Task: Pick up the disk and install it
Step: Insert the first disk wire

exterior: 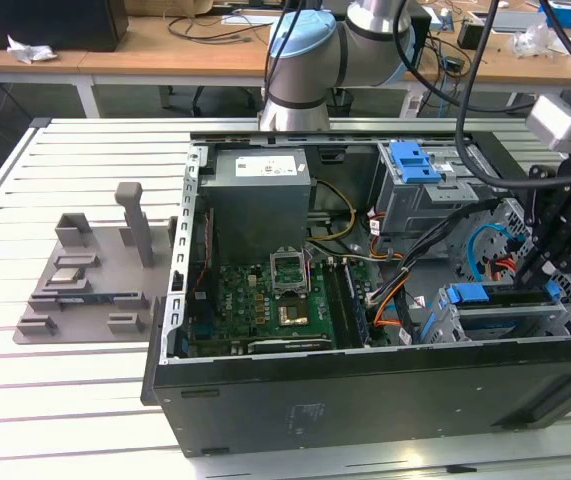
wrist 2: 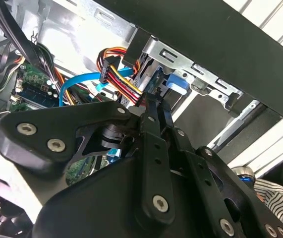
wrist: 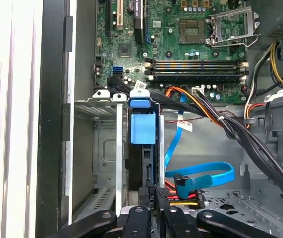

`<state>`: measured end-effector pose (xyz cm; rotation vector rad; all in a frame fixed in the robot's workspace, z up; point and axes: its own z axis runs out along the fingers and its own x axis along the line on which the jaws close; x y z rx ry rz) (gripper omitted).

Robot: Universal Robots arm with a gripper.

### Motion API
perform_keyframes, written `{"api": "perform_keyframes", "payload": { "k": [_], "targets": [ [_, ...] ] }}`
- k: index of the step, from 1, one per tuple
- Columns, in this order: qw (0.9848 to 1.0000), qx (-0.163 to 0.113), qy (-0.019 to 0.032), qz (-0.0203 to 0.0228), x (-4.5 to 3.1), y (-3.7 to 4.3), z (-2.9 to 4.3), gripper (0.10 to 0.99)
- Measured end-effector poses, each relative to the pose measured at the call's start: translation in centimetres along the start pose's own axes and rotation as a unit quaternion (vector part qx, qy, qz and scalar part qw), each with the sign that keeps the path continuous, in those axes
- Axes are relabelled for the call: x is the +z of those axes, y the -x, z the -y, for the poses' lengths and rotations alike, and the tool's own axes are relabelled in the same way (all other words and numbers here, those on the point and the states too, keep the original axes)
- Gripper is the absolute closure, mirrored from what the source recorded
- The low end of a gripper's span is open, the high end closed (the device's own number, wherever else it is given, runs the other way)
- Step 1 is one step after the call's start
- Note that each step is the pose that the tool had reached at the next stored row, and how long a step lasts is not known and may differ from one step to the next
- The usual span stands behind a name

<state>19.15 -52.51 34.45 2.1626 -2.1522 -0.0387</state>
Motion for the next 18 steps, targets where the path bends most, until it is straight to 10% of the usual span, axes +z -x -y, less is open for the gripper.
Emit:
{"api": "perform_keyframes", "payload": {
  "k": [15,18],
  "targets": [
    [1.0,0.0,0.0001,0.0004,0.41,0.0,0.16,0.918],
    [1.0,0.0,0.0,0.0057,0.42,0.0,0.18,0.918]
  ]
}}
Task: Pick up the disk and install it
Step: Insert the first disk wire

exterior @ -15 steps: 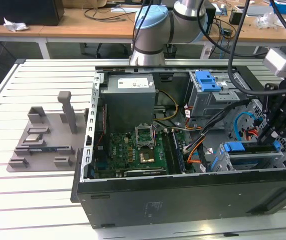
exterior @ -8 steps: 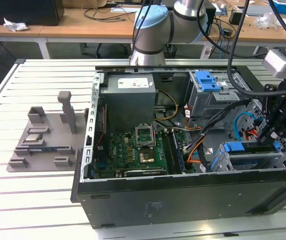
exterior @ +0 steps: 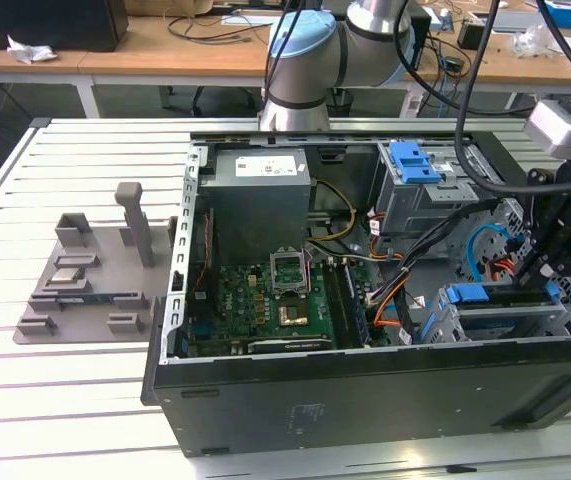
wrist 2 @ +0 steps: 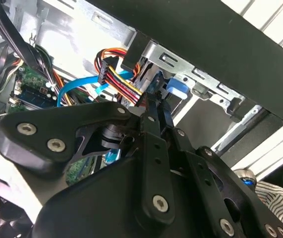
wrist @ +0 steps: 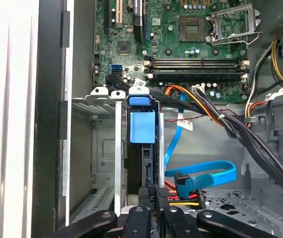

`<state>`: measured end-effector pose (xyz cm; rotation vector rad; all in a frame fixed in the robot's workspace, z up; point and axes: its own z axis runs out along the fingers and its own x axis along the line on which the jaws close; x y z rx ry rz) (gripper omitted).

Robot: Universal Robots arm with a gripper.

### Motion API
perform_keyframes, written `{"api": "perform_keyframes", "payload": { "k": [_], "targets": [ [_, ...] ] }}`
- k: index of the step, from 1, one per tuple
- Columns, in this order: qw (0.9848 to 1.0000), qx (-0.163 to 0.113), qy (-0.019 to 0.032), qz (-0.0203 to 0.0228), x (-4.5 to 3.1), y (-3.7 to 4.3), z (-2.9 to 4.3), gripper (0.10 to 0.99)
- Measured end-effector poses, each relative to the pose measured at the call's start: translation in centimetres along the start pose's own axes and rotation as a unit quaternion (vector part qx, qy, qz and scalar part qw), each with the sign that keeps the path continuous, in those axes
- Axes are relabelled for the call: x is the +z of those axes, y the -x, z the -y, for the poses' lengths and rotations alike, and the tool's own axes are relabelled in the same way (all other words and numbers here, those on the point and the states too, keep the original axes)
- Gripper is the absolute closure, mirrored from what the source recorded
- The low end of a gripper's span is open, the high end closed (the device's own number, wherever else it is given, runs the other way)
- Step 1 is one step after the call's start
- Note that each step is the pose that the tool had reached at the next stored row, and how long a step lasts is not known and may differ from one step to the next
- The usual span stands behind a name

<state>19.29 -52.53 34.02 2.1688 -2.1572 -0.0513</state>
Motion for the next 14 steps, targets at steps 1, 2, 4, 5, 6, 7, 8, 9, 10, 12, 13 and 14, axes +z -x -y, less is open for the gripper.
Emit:
{"api": "perform_keyframes", "payload": {
  "k": [1,2,4,5,6,7,8,9,10,12,13,14],
  "targets": [
    [1.0,0.0,-0.0002,0.0033,-0.06,0.0,0.0,0.918],
    [1.0,0.0,-0.0002,0.0059,-0.06,-0.01,0.0,0.918],
    [1.0,-0.001,-0.0002,0.0073,-0.03,-0.09,0.0,0.918],
    [1.0,-0.001,-0.0002,0.0073,-0.02,-0.12,0.0,0.918],
    [1.0,-0.001,-0.0002,0.0074,0.0,-0.16,-0.01,0.918],
    [1.0,-0.001,-0.0002,0.0075,0.02,-0.21,0.0,0.918],
    [1.0,-0.001,-0.0002,0.0074,0.02,-0.24,0.0,0.918],
    [1.0,-0.001,-0.0002,0.0073,0.04,-0.26,0.0,0.918],
    [1.0,-0.001,-0.0002,0.0072,0.07,-0.26,0.0,0.918],
    [1.0,-0.001,-0.0002,0.0072,0.26,-0.26,0.02,0.918],
    [1.0,-0.001,-0.0002,0.0071,0.34,-0.26,0.02,0.918],
    [1.0,-0.001,-0.0002,0.007,0.44,-0.25,0.03,0.918]
  ]
}}
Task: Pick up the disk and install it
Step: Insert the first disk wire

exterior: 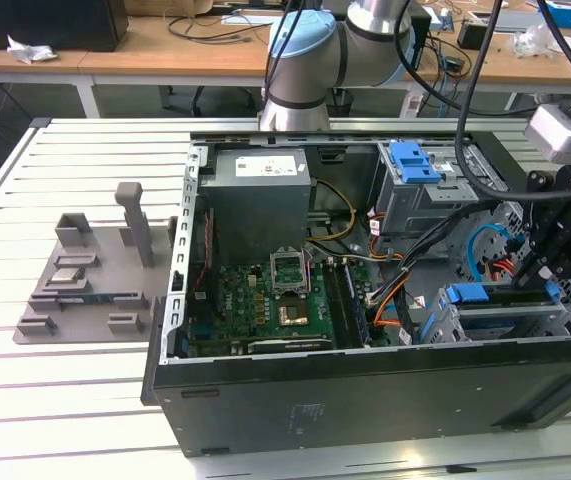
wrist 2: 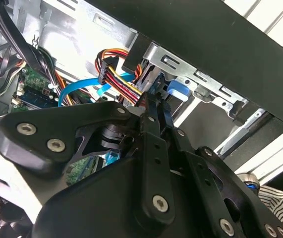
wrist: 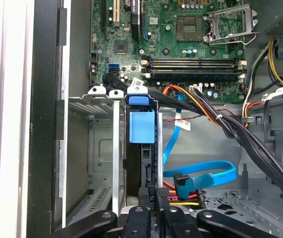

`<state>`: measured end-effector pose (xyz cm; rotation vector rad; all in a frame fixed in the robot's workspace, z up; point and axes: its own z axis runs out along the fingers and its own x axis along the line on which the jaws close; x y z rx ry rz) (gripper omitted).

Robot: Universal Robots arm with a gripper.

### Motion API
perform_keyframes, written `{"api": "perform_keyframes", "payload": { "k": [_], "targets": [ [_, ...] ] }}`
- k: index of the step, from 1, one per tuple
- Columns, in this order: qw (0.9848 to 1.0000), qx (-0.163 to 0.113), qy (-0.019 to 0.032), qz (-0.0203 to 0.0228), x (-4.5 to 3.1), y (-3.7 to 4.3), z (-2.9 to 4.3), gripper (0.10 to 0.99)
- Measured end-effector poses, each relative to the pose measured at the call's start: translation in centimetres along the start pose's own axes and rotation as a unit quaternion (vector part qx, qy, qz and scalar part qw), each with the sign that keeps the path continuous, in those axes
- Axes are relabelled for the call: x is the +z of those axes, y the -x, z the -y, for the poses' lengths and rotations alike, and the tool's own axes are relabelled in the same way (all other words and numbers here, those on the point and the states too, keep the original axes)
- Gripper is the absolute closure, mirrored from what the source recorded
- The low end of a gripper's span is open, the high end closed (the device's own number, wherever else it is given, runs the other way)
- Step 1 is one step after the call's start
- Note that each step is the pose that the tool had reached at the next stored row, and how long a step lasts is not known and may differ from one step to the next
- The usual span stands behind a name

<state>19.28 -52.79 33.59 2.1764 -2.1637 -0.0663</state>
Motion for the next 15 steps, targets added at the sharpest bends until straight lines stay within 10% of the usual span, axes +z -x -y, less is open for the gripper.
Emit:
{"api": "perform_keyframes", "payload": {
  "k": [10,15],
  "targets": [
    [1.0,0.0,0.0,0.0,0.09,0.0,0.01,0.78],
    [1.0,0.0,-0.0002,-0.0001,-1.7,0.33,-0.16,0.859]
  ]
}}
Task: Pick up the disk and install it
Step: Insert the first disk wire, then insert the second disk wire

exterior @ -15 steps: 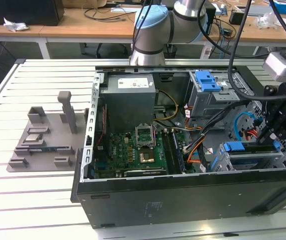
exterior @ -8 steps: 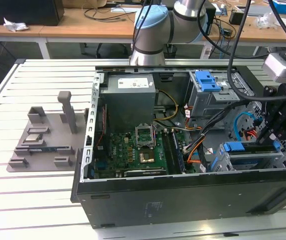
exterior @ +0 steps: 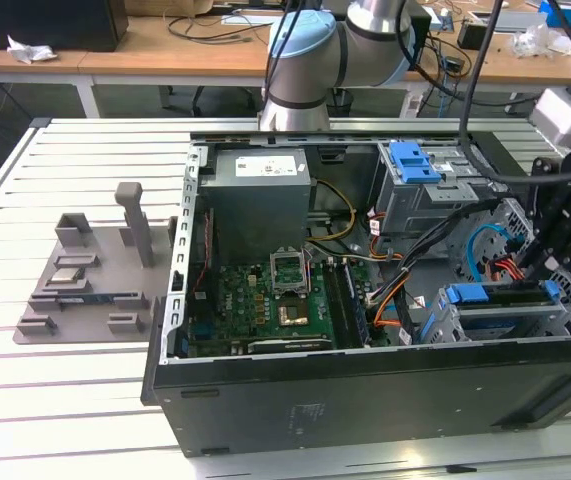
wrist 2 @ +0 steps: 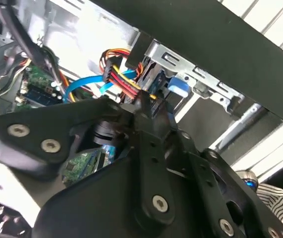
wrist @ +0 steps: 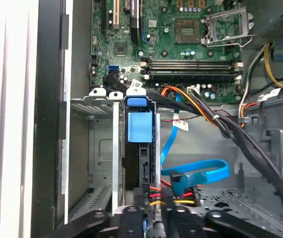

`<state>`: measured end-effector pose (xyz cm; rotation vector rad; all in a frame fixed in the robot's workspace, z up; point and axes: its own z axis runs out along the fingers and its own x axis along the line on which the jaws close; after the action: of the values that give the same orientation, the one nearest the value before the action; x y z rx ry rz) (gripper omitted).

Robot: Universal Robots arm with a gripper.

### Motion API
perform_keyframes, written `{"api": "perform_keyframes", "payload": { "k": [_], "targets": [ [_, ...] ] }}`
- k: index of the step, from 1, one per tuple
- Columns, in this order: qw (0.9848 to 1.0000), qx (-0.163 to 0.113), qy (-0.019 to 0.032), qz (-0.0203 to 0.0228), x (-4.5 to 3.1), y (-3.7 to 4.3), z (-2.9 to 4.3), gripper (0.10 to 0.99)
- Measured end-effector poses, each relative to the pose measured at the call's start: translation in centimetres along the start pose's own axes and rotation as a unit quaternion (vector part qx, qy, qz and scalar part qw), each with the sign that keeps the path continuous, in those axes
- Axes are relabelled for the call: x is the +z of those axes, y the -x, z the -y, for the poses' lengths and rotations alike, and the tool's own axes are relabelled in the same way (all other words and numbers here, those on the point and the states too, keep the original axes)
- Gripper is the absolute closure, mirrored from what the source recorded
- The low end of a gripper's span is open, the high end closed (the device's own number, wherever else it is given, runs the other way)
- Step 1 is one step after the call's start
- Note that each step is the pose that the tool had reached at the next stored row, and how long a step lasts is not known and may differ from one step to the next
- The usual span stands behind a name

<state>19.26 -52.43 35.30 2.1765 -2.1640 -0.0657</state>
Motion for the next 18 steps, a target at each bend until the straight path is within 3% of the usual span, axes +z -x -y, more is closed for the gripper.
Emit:
{"api": "perform_keyframes", "payload": {
  "k": [3,6,13,16,18],
  "targets": [
    [1.0,0.0,-0.0001,0.0,-1.83,0.43,-0.14,0.98],
    [1.0,0.0,-0.0002,0.0,-2.83,0.54,-0.22,0.98],
    [1.0,0.0,-0.0001,0.0,-2.88,0.54,-0.23,0.973],
    [1.0,0.0,-0.0001,-0.0001,-2.89,0.54,-0.26,0.784],
    [1.0,0.0,-0.0002,0.0016,-2.85,0.59,-0.71,0.784]
  ]
}}
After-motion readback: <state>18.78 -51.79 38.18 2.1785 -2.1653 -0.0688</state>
